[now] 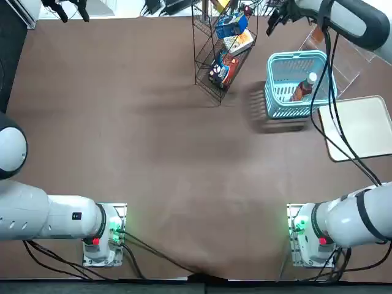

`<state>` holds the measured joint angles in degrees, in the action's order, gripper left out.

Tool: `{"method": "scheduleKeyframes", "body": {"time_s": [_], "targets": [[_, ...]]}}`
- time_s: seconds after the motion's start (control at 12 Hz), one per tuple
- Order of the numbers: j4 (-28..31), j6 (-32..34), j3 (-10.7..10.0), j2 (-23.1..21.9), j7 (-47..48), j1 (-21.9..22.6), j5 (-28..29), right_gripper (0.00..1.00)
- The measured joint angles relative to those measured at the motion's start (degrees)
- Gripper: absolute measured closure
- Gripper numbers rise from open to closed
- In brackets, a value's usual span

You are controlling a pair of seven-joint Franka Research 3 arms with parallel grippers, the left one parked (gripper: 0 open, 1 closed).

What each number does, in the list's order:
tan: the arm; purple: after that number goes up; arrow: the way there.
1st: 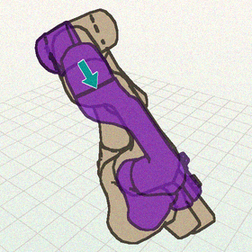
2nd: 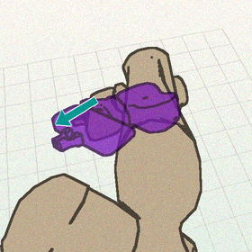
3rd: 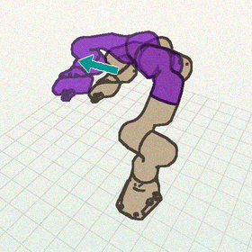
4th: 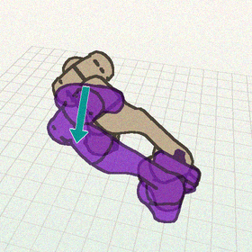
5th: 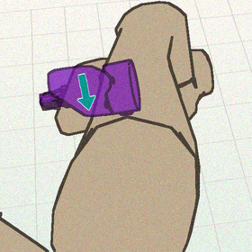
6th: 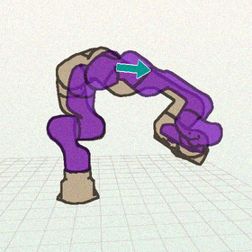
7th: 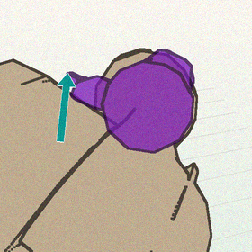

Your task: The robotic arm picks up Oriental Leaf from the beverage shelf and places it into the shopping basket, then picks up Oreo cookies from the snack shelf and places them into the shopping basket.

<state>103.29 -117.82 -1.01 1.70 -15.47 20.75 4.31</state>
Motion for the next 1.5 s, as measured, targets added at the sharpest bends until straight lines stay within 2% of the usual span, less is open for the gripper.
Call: {"method": "scheduleKeyframes", "body": {"time_s": [0.25, 0.58, 1.08, 1.25, 1.5], "targets": [[0.66, -5.78, 0.01, 0.01, -3.4, 0.51, 0.33, 0.0], [3.27, -13.45, 0.03, -0.06, -7.53, 1.41, 5.02, 0.0], [6.62, -19.6, -1.11, -0.26, -22.7, 0.6, 18.31, 0.0], [9.64, -24.03, -1.18, -0.25, -29.24, 0.44, 25.04, 0.0], [11.0, -25.57, -1.18, -0.05, -36.89, 0.43, 33.29, 0.0]]}}
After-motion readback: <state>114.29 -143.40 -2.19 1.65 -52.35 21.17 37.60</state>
